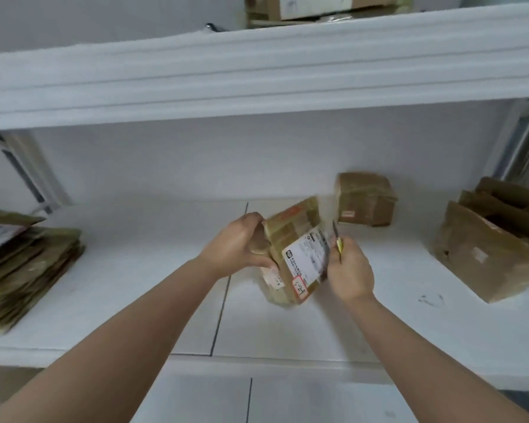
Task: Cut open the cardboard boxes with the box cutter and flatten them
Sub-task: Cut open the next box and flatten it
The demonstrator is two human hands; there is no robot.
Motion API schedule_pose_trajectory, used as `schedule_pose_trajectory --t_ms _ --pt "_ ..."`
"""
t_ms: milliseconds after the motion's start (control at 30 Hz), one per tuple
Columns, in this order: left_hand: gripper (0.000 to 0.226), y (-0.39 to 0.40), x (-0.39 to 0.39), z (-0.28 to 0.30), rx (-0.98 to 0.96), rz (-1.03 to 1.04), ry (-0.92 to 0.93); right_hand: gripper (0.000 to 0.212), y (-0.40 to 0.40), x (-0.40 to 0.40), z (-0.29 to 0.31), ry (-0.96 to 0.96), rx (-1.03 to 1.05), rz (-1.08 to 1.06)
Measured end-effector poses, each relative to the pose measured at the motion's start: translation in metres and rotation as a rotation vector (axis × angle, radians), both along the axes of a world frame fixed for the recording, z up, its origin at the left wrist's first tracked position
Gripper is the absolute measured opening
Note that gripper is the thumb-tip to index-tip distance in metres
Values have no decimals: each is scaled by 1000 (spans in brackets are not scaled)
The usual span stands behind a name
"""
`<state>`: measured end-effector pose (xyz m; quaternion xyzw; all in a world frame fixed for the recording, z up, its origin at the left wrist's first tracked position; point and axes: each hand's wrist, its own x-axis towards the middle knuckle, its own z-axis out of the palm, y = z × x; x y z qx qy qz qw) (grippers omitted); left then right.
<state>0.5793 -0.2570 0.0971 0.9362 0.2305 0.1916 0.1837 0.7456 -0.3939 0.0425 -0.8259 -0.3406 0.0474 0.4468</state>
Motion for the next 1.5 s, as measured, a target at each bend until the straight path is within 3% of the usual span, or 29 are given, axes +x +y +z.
schedule_pose_trajectory --t_ms 167,367,500,600,733,900,967,1033,1367,1500 --pt "45 22 -106 -14 -203 181 -92 25 41 -77 4 -47 -23 125" --pt "43 45 -209 -41 -226 485 -111 26 73 -155 4 -149 -169 336" --pt "52 54 -235 -49 -155 686 -90 23 82 -183 7 -148 -128 355" --pt "56 52 -231 -42 -47 639 -174 26 80 -183 4 -122 -46 247" --pt "49 33 -198 -28 23 386 -170 33 68 -168 -8 -59 -35 121" --pt "65 13 -153 -37 28 65 109 26 51 -151 -25 43 -26 87" --pt "59 16 -147 -48 44 109 286 22 44 -143 -31 73 -34 89" --pt "53 22 -143 -54 65 160 349 19 38 -137 -38 99 -58 118" --pt "51 24 -134 -58 41 267 354 14 51 -145 -54 350 14 209" --pt "51 23 -133 -57 36 278 383 17 57 -148 -55 351 13 223"
